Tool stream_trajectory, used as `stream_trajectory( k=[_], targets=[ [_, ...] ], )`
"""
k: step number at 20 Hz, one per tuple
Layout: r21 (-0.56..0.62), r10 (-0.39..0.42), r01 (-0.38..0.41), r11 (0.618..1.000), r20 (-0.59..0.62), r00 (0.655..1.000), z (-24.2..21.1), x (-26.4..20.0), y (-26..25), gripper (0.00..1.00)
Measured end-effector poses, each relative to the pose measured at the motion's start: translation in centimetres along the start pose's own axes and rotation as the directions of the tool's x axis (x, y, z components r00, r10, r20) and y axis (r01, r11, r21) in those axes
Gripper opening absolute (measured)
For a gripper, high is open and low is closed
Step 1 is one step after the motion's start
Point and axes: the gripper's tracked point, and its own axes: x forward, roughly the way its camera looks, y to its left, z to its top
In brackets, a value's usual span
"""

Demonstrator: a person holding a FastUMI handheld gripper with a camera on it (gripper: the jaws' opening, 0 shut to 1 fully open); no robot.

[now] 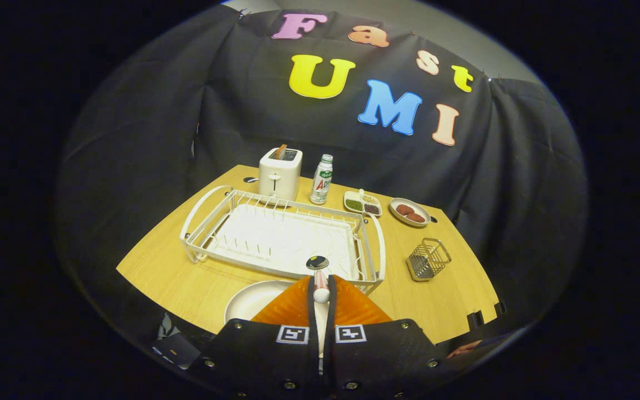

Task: Take the plate from the dish rack, then take the spoon from the basket and place it into the plate.

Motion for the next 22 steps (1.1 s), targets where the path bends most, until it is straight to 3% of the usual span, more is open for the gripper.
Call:
stream_trajectory(
  k=[3,22],
  targets=[
    [-0.007,0.035,-0.036,0.999,-0.027,0.999,-1.5,-0.3,1.1,0.03],
    [-0.012,0.059,-0.060,0.998,-0.056,0.997,-3.4,-1.0,2.9,0.03]
  ],
)
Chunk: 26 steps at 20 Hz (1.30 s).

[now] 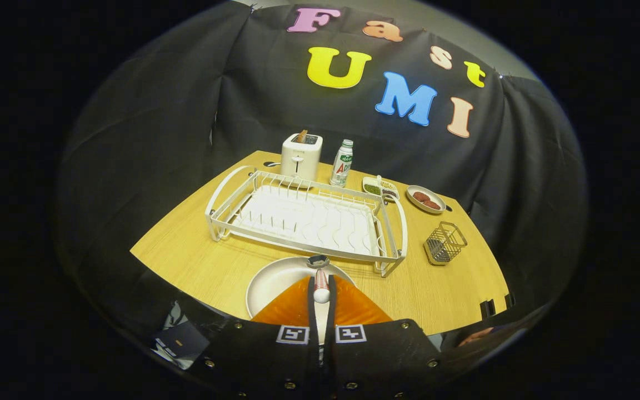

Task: Take the plate from the dish rack, then take the spoon from the basket and place it into the plate.

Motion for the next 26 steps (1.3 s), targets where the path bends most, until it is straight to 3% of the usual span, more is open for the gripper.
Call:
stream_trajectory(
  k=[8,14,22,26],
  targets=[
    [0.011,0.032,-0.031,0.999,-0.063,0.998,-2.0,3.7,1.0,0.03],
    [0.032,0.023,-0.020,0.999,-0.090,0.996,-2.9,4.2,0.5,0.13],
    [0.027,0.011,-0.009,1.000,-0.064,0.998,-1.8,3.8,0.1,0.18],
    [0.020,-0.004,0.004,1.000,0.020,1.000,1.3,2.4,-0.7,0.18]
  ],
)
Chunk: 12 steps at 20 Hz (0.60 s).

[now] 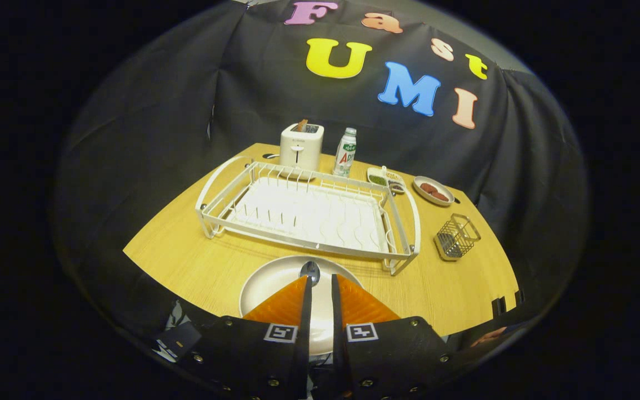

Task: Take the plate from the dish rack, then take the spoon from the basket and place it into the plate.

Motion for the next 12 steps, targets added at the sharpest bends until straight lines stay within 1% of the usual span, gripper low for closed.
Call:
stream_trajectory(
  k=[3,6,9,11,12],
  targets=[
    [0.000,-0.028,0.028,1.000,0.085,0.996,3.6,-1.3,-1.1,0.18],
    [0.017,-0.059,0.056,0.998,0.177,0.982,7.7,-2.9,-2.6,0.18],
    [0.049,-0.087,0.077,0.996,0.275,0.957,12.0,-4.6,-4.0,0.18],
    [0.068,-0.108,0.091,0.994,0.339,0.934,14.6,-5.8,-5.0,0.18],
    [0.077,-0.115,0.093,0.993,0.369,0.922,15.8,-6.2,-5.4,0.22]
  ],
)
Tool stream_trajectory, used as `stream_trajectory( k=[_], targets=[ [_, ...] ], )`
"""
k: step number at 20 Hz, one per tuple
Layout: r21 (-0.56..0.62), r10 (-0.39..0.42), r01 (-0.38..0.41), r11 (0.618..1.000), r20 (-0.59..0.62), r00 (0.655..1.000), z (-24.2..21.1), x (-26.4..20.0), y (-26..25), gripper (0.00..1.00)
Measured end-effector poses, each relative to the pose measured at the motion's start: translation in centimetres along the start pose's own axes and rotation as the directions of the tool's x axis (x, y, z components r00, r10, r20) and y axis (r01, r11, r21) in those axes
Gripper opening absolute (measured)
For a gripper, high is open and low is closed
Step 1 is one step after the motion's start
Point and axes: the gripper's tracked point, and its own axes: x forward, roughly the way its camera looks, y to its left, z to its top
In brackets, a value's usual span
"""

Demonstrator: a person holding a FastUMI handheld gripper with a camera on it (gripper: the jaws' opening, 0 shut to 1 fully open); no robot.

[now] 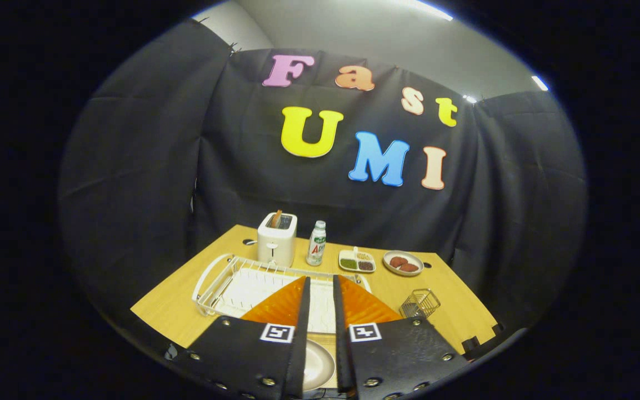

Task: Take the plate from the dish rack, then take the spoon from the basket and place it into the plate.

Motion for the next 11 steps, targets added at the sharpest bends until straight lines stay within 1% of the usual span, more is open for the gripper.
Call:
stream_trajectory(
  k=[1,2,3,5,6,7,11],
  targets=[
    [0.010,-0.006,0.006,1.000,0.028,1.000,1.1,0.0,-0.3,0.47],
    [0.022,-0.012,0.011,1.000,0.057,0.998,2.1,-0.1,-0.5,0.54],
    [0.033,-0.014,0.012,0.999,0.082,0.997,3.0,0.0,-0.7,0.54],
    [0.051,-0.025,0.019,0.999,0.122,0.992,4.7,0.0,-1.3,0.84],
    [0.060,-0.015,0.007,0.998,0.144,0.989,5.1,0.8,-1.3,0.99],
    [0.067,-0.008,-0.003,0.998,0.164,0.986,5.6,0.6,-1.3,0.97],
    [0.061,0.014,-0.029,0.998,0.226,0.974,7.2,0.5,-1.2,0.96]
  ],
)
